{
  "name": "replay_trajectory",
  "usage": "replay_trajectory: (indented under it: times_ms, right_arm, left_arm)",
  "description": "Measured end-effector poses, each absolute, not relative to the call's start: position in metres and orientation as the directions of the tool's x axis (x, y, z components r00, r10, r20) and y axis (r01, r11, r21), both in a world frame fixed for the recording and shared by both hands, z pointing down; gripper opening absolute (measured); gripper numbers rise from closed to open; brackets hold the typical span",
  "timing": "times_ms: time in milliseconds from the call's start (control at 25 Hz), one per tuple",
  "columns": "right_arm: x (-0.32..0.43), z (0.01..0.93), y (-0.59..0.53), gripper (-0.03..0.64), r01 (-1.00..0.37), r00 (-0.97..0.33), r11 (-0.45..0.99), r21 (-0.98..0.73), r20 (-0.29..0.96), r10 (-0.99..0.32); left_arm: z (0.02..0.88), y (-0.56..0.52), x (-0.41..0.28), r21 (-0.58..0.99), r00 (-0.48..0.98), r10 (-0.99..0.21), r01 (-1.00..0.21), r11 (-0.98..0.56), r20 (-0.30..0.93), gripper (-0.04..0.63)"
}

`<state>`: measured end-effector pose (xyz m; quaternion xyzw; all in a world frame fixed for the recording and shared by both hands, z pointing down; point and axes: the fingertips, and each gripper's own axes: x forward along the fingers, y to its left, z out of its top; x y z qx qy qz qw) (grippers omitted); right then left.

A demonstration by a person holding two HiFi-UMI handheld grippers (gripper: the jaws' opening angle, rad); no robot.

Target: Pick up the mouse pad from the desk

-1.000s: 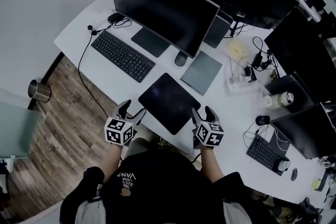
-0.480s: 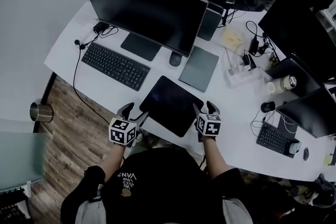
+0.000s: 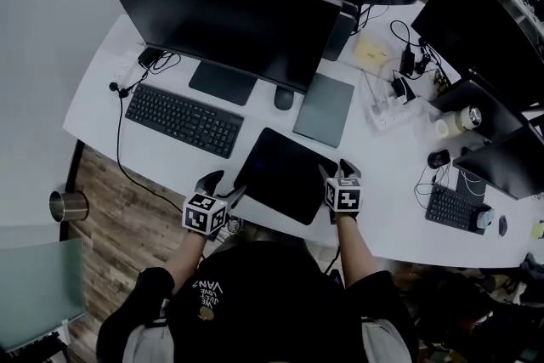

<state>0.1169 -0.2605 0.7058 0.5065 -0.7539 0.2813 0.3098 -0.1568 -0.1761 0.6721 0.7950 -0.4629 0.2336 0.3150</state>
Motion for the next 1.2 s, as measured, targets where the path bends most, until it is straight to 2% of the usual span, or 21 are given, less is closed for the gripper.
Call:
replay_trajectory:
  times_ms: [200,480,560,680,760,1200]
  right_arm:
    - [0.115,0.706,-0.261,0.272,-0.946,-0.279,0.304,-0.110,0.754,-0.595]
    - [0.110,0.705,-0.258,0.227,-0.950,-0.271,0.290,-0.114,0.759,-0.592]
    - [0.107,0.705,-0.256,0.199,-0.945,-0.289,0.299,-0.131,0.762,-0.580]
    - [0.096,0.701,-0.253,0.095,-0.932,-0.330,0.323,-0.167,0.759,-0.561]
    - [0.091,0.698,-0.251,0.063,-0.927,-0.335,0.338,-0.161,0.759,-0.559]
    - [0.082,0.683,-0.244,0.043,-0.927,-0.341,0.341,-0.160,0.738,-0.582]
  left_arm:
    - [0.681,-0.180,-0.157,0.311,0.488,-0.557,-0.868,-0.387,0.672,0.291]
    - [0.686,-0.179,-0.155,0.337,0.509,-0.527,-0.856,-0.391,0.681,0.293]
    - [0.687,-0.178,-0.154,0.344,0.514,-0.518,-0.853,-0.392,0.684,0.293]
    - [0.689,-0.177,-0.150,0.346,0.514,-0.508,-0.853,-0.391,0.692,0.293]
    - [0.692,-0.175,-0.150,0.334,0.500,-0.494,-0.859,-0.388,0.712,0.293]
    - [0.699,-0.170,-0.143,0.300,0.446,-0.439,-0.882,-0.363,0.780,0.310]
